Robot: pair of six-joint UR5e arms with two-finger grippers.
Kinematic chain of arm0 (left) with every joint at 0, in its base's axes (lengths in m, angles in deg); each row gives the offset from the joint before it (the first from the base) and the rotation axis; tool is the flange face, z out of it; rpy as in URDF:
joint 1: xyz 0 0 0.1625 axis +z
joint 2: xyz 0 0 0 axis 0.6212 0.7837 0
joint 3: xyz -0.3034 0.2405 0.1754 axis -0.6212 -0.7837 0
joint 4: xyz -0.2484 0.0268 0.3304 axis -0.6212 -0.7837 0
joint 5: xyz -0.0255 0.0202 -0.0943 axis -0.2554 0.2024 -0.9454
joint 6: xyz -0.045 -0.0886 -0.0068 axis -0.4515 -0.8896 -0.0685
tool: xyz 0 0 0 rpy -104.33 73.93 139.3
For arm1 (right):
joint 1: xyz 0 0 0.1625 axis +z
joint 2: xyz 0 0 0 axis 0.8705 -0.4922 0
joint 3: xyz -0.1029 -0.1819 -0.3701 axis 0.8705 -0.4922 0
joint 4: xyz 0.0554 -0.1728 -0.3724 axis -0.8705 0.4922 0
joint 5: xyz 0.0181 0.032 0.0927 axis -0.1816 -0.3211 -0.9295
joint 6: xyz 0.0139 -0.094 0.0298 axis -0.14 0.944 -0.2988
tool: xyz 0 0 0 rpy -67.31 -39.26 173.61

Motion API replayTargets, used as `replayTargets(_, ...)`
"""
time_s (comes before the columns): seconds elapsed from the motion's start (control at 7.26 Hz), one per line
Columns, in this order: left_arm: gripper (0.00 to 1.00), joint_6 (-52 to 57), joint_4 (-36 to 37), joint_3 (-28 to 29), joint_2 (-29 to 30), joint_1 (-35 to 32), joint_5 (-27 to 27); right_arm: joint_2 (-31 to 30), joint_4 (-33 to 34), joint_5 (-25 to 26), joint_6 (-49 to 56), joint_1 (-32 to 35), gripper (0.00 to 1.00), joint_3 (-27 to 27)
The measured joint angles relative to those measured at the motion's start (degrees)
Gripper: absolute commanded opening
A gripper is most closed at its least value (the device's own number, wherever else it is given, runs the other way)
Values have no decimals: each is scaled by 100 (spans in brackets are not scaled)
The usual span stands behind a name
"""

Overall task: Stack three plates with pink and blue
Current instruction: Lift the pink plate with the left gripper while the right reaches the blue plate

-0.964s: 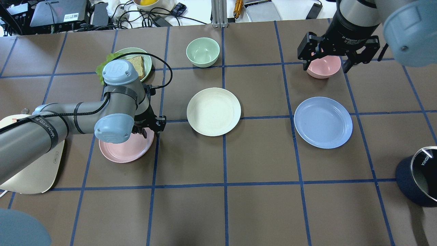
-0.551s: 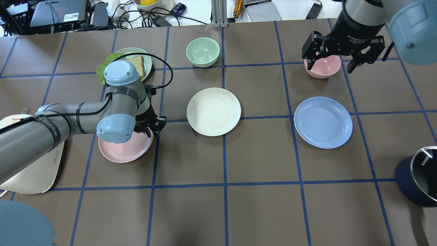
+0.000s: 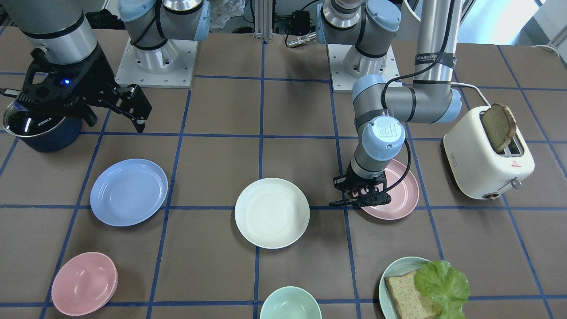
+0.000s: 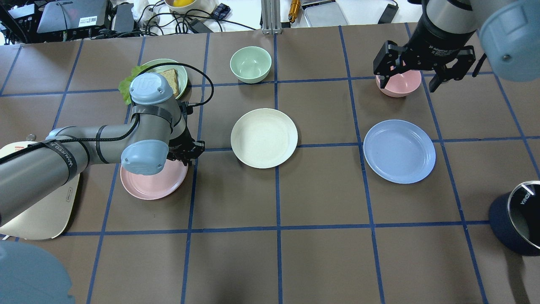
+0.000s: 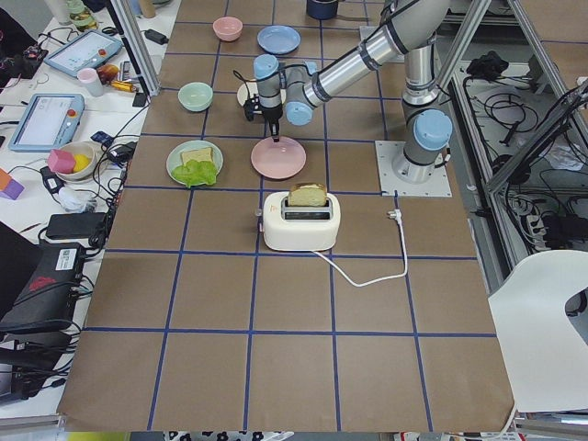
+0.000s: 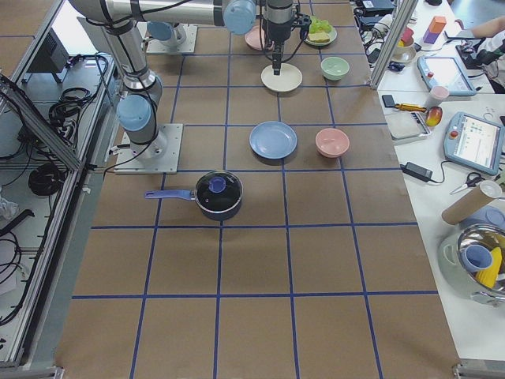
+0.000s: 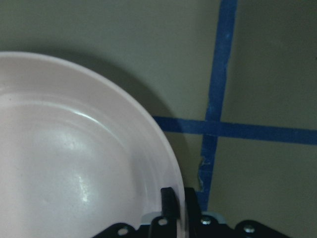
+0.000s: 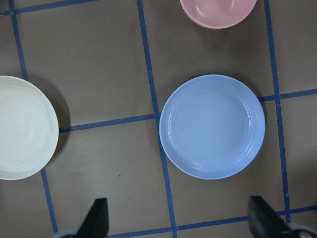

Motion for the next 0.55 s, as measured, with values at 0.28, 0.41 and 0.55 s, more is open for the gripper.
replayTargets(0.28,0,-4,2,48,-16,-35,322,9,147,4,46,-145,100,253)
replayTargets(0.41,0,-4,2,61,-32,-59,476,16,275,-3,136,-339,100,391)
replayTargets(0.55,0,-8,-18,112,-46,-130,588,32,474,-4,320,-569,100,567)
